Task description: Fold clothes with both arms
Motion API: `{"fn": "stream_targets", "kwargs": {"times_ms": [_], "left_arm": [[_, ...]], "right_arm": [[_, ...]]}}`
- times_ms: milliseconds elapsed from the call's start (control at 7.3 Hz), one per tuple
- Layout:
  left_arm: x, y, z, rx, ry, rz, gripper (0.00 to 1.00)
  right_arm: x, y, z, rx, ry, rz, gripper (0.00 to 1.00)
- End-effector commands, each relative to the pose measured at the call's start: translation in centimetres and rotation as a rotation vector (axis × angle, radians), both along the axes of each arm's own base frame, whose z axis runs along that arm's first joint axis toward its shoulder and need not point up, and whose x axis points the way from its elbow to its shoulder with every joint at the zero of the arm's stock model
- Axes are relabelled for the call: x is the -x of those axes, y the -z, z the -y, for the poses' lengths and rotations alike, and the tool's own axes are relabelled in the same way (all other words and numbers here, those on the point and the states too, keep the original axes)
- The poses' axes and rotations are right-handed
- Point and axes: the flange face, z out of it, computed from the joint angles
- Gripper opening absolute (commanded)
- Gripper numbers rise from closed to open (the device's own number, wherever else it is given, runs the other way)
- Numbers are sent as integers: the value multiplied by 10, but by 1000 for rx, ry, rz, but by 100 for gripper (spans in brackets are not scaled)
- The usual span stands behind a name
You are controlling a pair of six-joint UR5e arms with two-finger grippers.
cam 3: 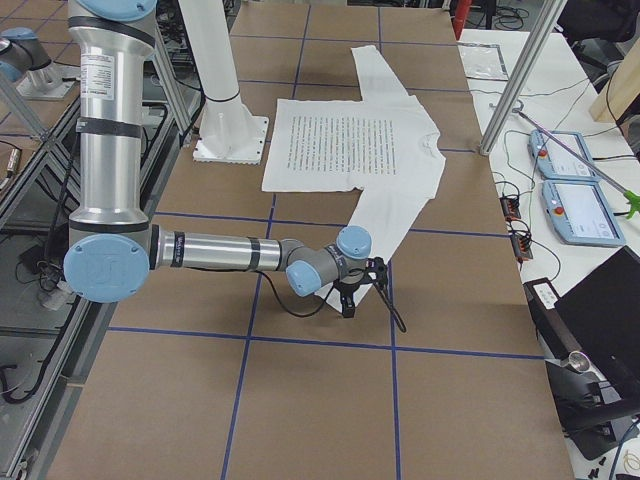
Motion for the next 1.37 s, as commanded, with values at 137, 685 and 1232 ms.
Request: {"fn": "stream_targets", "kwargs": {"times_ms": [137, 685, 1232], "left_arm": [[1, 0, 0, -1, 0, 0, 100], [0, 2, 0, -4, -1, 0, 100], [0, 4, 1, -8, 0, 0, 100]], "right_arm": [[5, -5, 2, 9, 7, -7, 94], [1, -12, -3, 30, 4, -16, 73], [-1, -12, -3, 34, 2, -16, 43]]}}
